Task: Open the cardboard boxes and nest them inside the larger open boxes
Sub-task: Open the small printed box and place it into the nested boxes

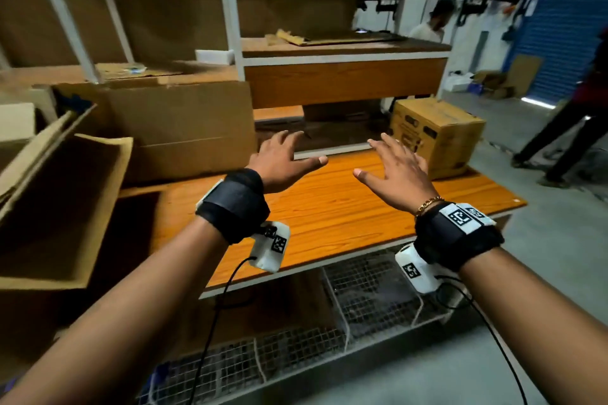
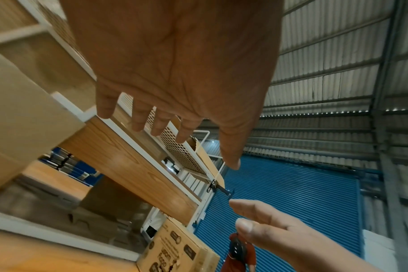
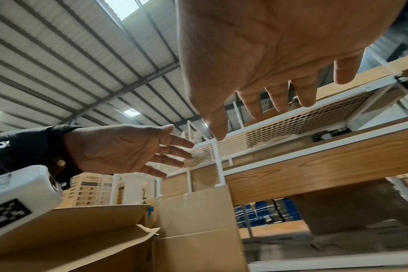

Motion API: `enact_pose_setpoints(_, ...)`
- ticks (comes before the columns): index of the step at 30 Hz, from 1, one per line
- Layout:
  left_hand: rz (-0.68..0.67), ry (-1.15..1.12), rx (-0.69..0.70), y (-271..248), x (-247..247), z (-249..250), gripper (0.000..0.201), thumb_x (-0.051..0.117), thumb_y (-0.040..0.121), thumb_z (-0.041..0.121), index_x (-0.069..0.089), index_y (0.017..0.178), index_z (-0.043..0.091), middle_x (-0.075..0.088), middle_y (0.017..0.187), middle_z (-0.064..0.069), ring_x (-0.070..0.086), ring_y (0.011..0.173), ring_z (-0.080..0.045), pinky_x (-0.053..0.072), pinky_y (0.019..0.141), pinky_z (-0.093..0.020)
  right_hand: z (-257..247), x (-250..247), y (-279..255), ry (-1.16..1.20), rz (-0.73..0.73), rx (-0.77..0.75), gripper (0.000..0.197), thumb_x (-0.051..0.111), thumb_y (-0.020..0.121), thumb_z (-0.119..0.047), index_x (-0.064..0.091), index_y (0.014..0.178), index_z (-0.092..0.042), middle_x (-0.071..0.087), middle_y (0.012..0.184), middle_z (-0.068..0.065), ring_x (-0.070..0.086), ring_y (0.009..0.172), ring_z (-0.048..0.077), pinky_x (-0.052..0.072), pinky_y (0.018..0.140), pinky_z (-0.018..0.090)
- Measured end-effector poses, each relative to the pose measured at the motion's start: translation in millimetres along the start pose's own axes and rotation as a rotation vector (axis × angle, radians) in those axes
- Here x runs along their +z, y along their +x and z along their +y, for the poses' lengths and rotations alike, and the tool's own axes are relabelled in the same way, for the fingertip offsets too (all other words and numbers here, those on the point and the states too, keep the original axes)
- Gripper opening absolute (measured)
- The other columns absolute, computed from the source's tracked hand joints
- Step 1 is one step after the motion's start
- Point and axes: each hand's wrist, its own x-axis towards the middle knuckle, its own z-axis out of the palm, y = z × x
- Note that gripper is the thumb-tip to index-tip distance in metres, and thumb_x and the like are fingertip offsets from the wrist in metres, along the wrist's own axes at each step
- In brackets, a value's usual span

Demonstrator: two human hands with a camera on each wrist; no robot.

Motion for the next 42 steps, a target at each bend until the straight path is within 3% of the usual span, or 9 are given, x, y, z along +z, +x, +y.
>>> enact_pose_setpoints(7, -0.058, 0.005, 0.030, 89.2, 50.8, 41.6, 0.087, 0.043, 0.082, 0.078, 0.021, 0.153, 0.032, 0.016, 0.161, -0.004, 0.020, 0.145, -0.031, 0.024, 0.114, -0.056, 86.5, 11.6, 50.6, -0.007, -0.023, 0.111, 0.072, 0.045, 0.091, -0.066, 0.028, 0.152, -0.033, 0.015, 0.164, -0.003, 0.018, 0.148, 0.021, 0.011, 0.117, 0.048)
enact_pose_setpoints(20, -0.067, -0.055, 0.031, 278.5, 130.4, 81.5, 0.083, 0.044, 0.085, 0.074, 0.024, 0.152, 0.030, 0.015, 0.161, -0.004, 0.017, 0.146, -0.030, 0.022, 0.115, -0.056, 214.8, 45.1, 195.6, 0.044, -0.088, 0.216, 0.069, 0.047, 0.092, -0.064, 0.030, 0.151, -0.033, 0.020, 0.163, -0.001, 0.023, 0.147, 0.026, 0.015, 0.115, 0.051)
enact_pose_setpoints(28, -0.112, -0.063, 0.018, 352.5, 178.6, 123.3, 0.081, 0.045, 0.086, 0.072, 0.023, 0.152, 0.030, 0.011, 0.162, -0.005, 0.015, 0.147, -0.030, 0.020, 0.114, -0.057, 297.3, 53.8, 275.0, 0.065, -0.105, 0.189, 0.071, 0.044, 0.089, -0.068, 0.035, 0.149, -0.031, 0.027, 0.160, 0.000, 0.029, 0.143, 0.030, 0.019, 0.112, 0.055)
enact_pose_setpoints(36, -0.112, -0.115, -0.109, 435.8, 253.6, 198.9, 0.083, 0.046, 0.085, 0.073, 0.023, 0.152, 0.031, 0.011, 0.162, -0.006, 0.016, 0.146, -0.032, 0.023, 0.113, -0.060, 422.9, 55.0, 353.8, 0.086, -0.166, 0.104, 0.069, 0.042, 0.088, -0.069, 0.040, 0.146, -0.032, 0.032, 0.157, 0.000, 0.035, 0.139, 0.031, 0.025, 0.110, 0.055)
enact_pose_setpoints(42, -0.141, -0.261, -0.158, 487.3, 301.1, 251.3, 0.077, 0.043, 0.090, 0.068, 0.020, 0.154, 0.031, 0.009, 0.161, -0.013, 0.020, 0.146, -0.036, 0.025, 0.117, -0.049, 507.5, 51.5, 405.3, 0.100, -0.174, 0.110, 0.058, 0.045, 0.091, -0.065, 0.046, 0.141, -0.035, 0.035, 0.154, 0.001, 0.033, 0.140, 0.033, 0.025, 0.109, 0.054)
